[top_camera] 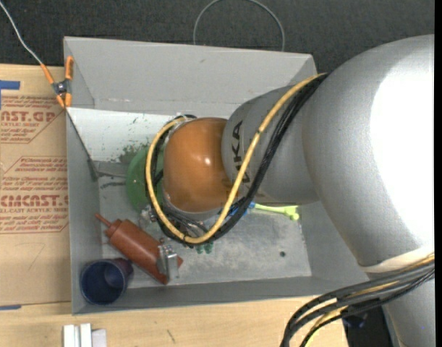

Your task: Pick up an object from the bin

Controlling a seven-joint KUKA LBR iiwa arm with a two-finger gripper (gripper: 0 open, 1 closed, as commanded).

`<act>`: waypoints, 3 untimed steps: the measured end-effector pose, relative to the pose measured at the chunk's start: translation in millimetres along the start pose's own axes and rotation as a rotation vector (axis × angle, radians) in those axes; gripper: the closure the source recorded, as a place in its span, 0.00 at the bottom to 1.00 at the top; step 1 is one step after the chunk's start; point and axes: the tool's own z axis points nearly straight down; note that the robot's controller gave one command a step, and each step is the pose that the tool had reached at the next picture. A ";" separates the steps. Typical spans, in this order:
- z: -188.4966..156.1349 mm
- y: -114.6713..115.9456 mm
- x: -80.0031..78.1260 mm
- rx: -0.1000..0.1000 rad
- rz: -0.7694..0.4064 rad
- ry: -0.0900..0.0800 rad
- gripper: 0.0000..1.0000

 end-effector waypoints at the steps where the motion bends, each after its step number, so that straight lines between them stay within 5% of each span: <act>1: 0.3 0.0 0.2 0.000 0.000 0.001 0.00; 2: 23.7 46.6 -7.1 0.009 0.113 -0.005 0.00; 3: 26.3 29.9 -24.9 0.000 0.211 0.001 1.00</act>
Offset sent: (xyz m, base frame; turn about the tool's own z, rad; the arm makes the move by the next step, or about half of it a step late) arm -0.0106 0.0531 -0.0253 0.1045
